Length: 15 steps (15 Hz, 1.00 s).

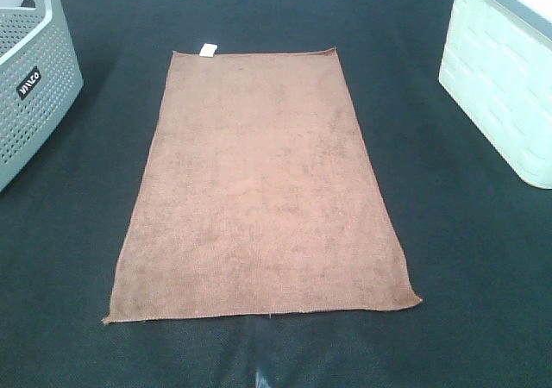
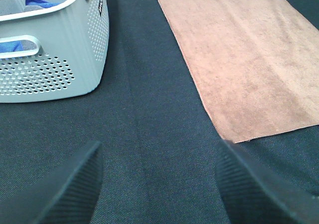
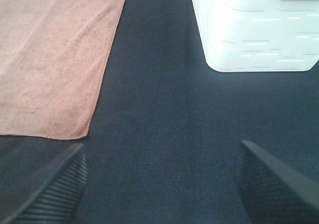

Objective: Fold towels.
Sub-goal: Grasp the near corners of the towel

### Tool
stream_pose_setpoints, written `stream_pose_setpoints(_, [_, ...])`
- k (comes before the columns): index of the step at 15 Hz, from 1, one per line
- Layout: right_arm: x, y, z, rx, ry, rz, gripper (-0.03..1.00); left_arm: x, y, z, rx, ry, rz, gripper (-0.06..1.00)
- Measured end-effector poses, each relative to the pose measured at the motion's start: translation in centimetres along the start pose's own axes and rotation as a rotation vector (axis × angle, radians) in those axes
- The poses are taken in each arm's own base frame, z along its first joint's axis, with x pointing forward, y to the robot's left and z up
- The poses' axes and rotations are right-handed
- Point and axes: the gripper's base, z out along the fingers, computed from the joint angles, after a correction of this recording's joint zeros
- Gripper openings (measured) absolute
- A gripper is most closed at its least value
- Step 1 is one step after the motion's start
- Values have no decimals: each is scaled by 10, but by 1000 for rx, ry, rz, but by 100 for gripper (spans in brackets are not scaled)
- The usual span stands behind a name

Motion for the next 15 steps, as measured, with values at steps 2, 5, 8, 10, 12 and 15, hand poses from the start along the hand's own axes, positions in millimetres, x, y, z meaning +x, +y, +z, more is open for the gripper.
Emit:
stream_pose_setpoints(2, [0,0,0,0,0,0,77,0,0,0,0,0,0,63])
stream_pose_setpoints(5, [0,0,0,0,0,0,77,0,0,0,0,0,0,63])
stream_pose_setpoints(8, [0,0,0,0,0,0,77,0,0,0,0,0,0,63])
stream_pose_setpoints(10, [0,0,0,0,0,0,77,0,0,0,0,0,0,63])
stream_pose_setpoints(12, [0,0,0,0,0,0,77,0,0,0,0,0,0,63])
stream_pose_setpoints(15, [0,0,0,0,0,0,77,0,0,0,0,0,0,63])
